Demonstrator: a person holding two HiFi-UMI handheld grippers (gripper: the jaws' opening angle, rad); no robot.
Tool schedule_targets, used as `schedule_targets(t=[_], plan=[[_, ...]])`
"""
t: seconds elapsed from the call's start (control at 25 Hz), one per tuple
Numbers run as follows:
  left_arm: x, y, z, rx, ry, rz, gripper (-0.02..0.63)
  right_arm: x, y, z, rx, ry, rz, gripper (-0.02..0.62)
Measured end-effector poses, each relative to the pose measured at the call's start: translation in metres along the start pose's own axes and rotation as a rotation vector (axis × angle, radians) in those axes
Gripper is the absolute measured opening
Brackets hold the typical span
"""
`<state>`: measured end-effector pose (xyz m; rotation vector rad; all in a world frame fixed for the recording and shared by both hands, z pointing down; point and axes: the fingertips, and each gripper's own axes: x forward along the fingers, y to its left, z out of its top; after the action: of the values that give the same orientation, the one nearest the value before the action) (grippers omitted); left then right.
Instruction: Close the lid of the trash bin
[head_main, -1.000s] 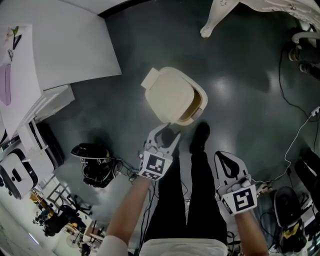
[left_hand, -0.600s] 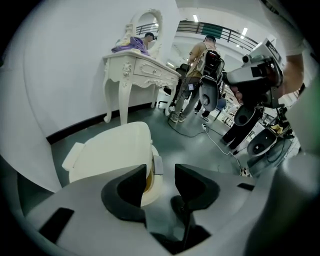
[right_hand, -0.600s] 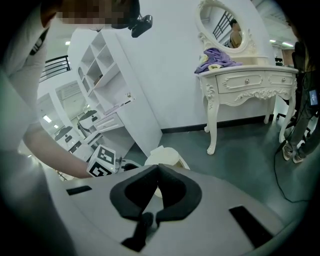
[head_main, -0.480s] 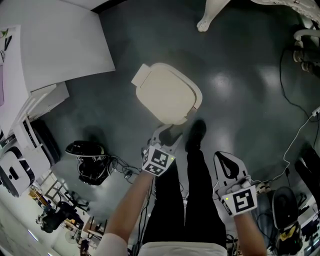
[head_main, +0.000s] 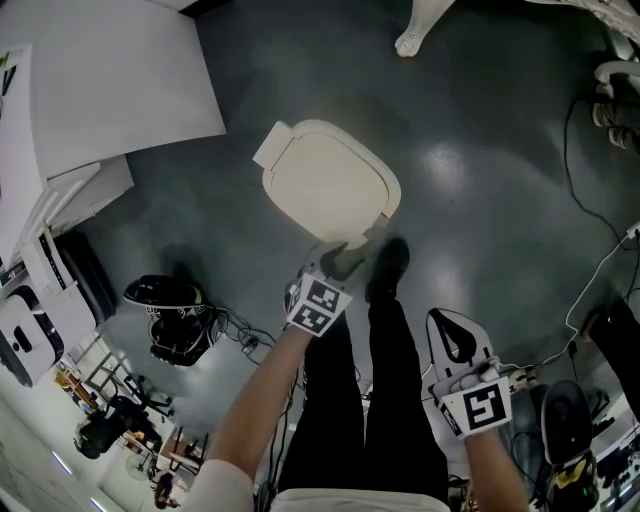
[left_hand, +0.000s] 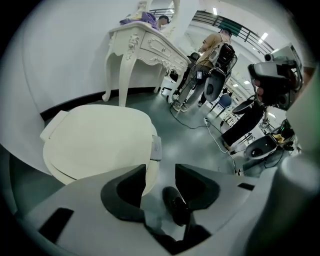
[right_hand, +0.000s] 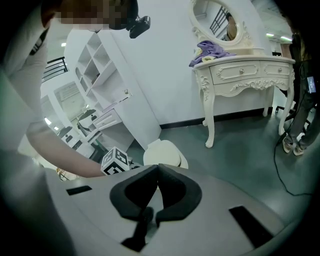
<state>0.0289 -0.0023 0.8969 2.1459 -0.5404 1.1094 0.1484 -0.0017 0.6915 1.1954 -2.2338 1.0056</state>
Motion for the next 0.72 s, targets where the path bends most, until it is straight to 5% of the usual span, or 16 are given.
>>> schedule_targets(t=[0.72], plan=[[0.027,0.012,-0.005,-0.145,0.100,0.005,0.178,0.006,-0.017,-0.004,0.012,-0.004,0.028,0.012]])
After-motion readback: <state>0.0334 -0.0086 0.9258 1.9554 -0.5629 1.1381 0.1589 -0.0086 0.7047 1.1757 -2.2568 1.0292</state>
